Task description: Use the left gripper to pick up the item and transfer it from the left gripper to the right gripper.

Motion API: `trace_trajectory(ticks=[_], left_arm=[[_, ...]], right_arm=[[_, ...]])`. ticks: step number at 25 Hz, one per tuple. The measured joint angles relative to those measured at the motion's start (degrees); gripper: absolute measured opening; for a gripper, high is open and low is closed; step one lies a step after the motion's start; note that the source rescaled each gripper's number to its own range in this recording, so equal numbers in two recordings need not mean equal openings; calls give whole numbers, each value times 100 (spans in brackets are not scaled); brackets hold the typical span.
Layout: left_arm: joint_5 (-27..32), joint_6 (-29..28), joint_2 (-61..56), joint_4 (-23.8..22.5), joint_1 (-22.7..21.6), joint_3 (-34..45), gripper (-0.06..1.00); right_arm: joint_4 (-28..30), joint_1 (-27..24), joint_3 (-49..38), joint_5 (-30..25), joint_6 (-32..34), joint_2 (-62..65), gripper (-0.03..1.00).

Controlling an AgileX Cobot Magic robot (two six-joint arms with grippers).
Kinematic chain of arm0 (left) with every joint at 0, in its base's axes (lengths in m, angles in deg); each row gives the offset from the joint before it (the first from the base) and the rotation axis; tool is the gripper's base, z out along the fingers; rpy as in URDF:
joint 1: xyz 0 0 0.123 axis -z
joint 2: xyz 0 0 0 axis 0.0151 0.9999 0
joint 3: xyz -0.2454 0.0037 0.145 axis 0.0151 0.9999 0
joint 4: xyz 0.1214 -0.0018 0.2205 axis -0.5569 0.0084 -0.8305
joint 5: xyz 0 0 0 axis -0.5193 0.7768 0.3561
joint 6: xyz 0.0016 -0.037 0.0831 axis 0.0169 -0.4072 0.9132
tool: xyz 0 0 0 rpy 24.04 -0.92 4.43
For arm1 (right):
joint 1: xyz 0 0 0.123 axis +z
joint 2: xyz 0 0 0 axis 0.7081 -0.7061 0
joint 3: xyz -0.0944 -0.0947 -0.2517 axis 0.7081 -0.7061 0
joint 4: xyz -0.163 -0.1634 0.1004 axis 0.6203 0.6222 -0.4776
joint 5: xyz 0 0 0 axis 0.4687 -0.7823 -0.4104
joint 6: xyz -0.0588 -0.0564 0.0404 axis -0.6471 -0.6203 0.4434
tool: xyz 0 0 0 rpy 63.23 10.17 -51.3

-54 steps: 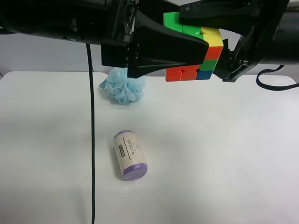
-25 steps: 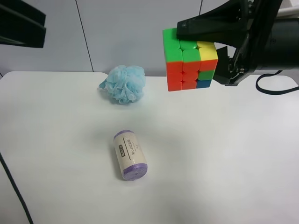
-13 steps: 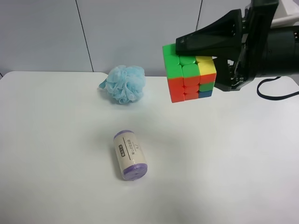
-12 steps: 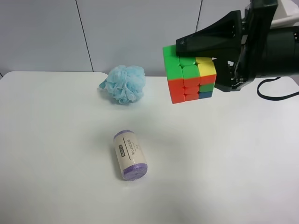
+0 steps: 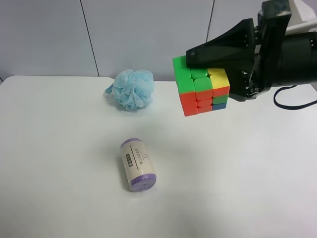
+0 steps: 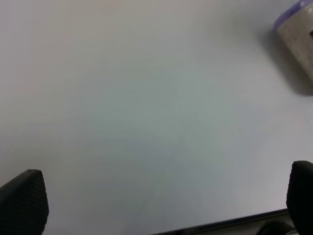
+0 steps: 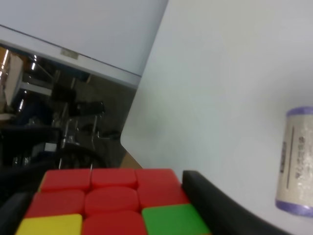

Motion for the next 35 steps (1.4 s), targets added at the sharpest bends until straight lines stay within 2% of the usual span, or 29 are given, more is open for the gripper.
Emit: trace_trajectory(ticks=[4, 8, 15, 20, 28, 35], left_arm=[[4, -371, -740, -335, 0, 512, 98], [11, -638, -1404, -631, 0, 625, 98], [-35, -802, -1900, -694, 0, 641, 98], [-462, -812, -1905, -698, 0, 714, 98], [-880, -843, -1911, -699, 0, 950, 98], [-898, -848, -1911, -699, 0, 956, 98]], right_arm=[[291, 0, 0, 0, 31, 0, 0], [660, 5, 0, 111, 146, 0, 0], [1518, 5, 0, 748, 353, 0, 0], [2500, 5, 0, 1488, 724, 0, 0], [4393, 5, 0, 2630, 1800, 0, 0], [5681, 5, 0, 3108, 2747, 0, 0]])
